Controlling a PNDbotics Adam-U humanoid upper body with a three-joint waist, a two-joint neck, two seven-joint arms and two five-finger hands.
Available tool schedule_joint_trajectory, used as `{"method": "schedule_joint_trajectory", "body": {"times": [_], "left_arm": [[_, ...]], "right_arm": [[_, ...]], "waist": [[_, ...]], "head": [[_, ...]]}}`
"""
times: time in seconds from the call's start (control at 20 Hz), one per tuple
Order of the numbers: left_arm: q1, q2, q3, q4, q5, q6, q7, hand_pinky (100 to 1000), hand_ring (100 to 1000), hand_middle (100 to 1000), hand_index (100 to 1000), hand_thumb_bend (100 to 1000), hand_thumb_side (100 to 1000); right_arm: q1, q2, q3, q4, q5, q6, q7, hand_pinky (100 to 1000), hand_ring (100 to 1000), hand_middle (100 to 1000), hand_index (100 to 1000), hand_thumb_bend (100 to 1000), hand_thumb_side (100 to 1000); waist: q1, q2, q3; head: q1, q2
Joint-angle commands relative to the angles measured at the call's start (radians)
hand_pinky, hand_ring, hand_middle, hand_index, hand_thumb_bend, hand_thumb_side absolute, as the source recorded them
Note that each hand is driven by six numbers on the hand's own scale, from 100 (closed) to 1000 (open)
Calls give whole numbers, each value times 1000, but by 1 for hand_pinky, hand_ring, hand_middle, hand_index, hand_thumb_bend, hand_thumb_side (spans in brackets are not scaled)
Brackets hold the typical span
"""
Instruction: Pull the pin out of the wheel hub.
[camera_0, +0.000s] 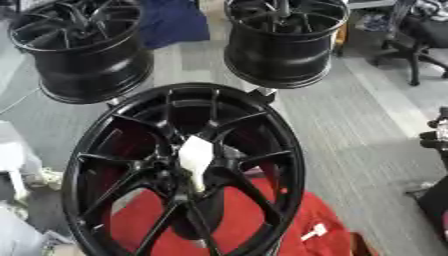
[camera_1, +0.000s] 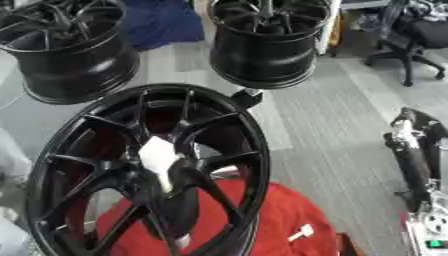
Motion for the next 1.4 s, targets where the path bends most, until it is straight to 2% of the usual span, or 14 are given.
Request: {"method": "schedule_joint_trajectory", "body": {"times": [0.05, 0.1, 0.2, 0.25, 0.35, 0.5, 0.6, 0.7, 0.85, 1.05, 1.2, 1.4], "left_arm": [[5, 19, 36, 27, -46, -20, 52, 636, 593, 924, 951, 403, 776], [13, 17, 44, 32, -44, -19, 67, 635, 592, 919, 949, 387, 766], [29, 12, 62, 31, -21, -18, 89, 627, 584, 884, 936, 290, 705], [37, 7, 72, 24, 3, -19, 101, 608, 565, 854, 922, 162, 674], [59, -7, 95, -6, 84, -16, 125, 585, 544, 819, 905, 100, 658], [121, -66, 148, -127, 331, -2, 181, 556, 515, 762, 876, 100, 667], [169, -110, 175, -229, 489, 29, 208, 546, 505, 737, 861, 100, 671], [224, -161, 202, -339, 601, 68, 242, 540, 499, 721, 852, 100, 658], [291, -257, 233, -495, 707, 147, 333, 532, 496, 699, 838, 100, 660], [342, -380, 246, -649, 760, 262, 452, 530, 496, 687, 827, 100, 689], [351, -469, 249, -723, 752, 325, 480, 531, 496, 682, 825, 100, 724], [349, -567, 254, -769, 732, 392, 495, 531, 495, 677, 824, 100, 747]], "right_arm": [[-7, -15, -7, -12, 5, 0, -4, 574, 560, 571, 747, 100, 591], [-8, -15, -6, -12, 6, 0, -4, 574, 560, 571, 747, 100, 590], [-9, -13, -7, -12, 6, 0, -4, 574, 560, 571, 747, 100, 591], [-8, -12, -8, -12, 6, 0, -4, 574, 560, 571, 747, 100, 592], [-8, -11, -9, -12, 6, 0, -6, 574, 560, 571, 747, 100, 592], [-9, -7, -9, -11, 5, 0, -6, 574, 560, 572, 746, 100, 594], [-9, -2, -10, -11, 4, -1, -8, 574, 560, 572, 746, 100, 595], [-12, -1, -11, -12, 3, -1, -8, 574, 560, 572, 747, 100, 593], [-15, 3, -13, -14, 3, -1, -11, 574, 560, 572, 746, 100, 592], [-19, 8, -11, -14, 1, -1, -10, 574, 560, 572, 747, 100, 595], [-18, 13, -11, -14, -2, -1, -9, 574, 560, 572, 746, 100, 596], [-19, 20, -11, -14, -4, -2, -9, 574, 560, 572, 746, 100, 594]], "waist": [[-1, -9, 3], [-2, -9, 5], [-4, -9, 7], [-5, -9, 8], [-5, -8, 12], [-7, -7, 16], [-10, -4, 19], [-13, 0, 21], [-18, 5, 22], [-23, 10, 24], [-29, 14, 28], [-37, 17, 30]], "head": [[-2, -3], [-2, -3], [-4, -3], [-5, -3], [-4, -3], [-7, -3], [-9, -3], [-9, -3], [-12, -3], [-8, -3], [-6, -3], [-8, -3]]}}
